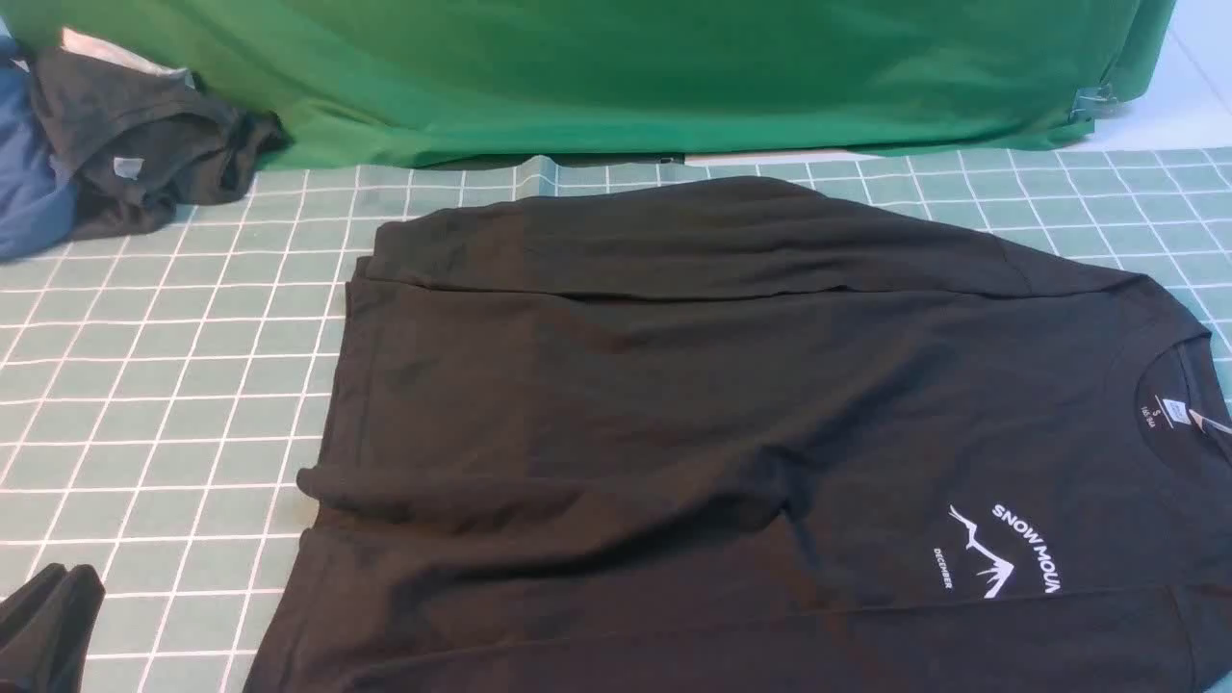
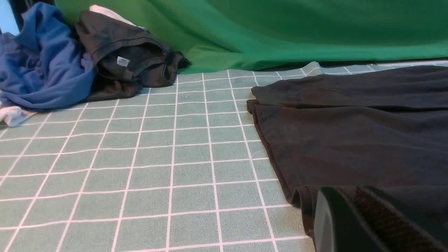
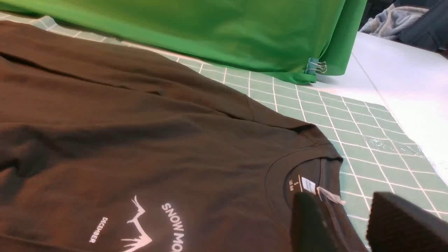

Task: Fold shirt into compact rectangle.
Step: 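Grasp the left edge of the dark T-shirt lying flat on the table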

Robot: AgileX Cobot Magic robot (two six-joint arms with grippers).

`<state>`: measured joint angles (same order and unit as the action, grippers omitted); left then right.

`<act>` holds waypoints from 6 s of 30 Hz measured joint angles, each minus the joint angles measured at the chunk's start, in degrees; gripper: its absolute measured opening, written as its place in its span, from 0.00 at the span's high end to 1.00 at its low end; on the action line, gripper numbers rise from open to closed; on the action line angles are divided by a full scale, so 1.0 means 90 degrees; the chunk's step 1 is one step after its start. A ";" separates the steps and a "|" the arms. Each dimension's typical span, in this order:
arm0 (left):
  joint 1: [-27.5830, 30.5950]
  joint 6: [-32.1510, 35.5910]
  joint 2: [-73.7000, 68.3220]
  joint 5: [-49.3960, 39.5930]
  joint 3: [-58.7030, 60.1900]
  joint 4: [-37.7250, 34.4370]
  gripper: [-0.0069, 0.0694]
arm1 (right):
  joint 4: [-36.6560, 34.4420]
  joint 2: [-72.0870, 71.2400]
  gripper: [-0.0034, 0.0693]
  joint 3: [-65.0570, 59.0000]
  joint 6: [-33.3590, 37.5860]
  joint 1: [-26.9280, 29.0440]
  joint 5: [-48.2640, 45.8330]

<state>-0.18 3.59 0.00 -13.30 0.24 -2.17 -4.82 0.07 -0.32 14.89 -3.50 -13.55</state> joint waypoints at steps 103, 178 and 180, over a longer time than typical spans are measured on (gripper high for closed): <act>-0.1498 -0.0808 -0.8870 -0.3190 -0.3565 -0.0218 0.42 | -0.2043 0.4290 0.92 0.4651 0.0067 0.0000 -0.2784; -0.1506 0.0141 -0.9029 -0.5302 -0.5224 -0.0605 0.89 | -0.2057 0.4290 0.90 0.4651 0.0144 0.0000 -0.2709; -0.1506 0.0141 -0.8745 -0.5341 -0.5612 -0.0586 0.89 | -0.2057 0.4290 0.90 0.4651 0.0144 0.0000 -0.2709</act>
<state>-13.73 4.86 -78.71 -61.37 -50.27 -7.44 -23.34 38.69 41.54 16.19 -3.50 -37.93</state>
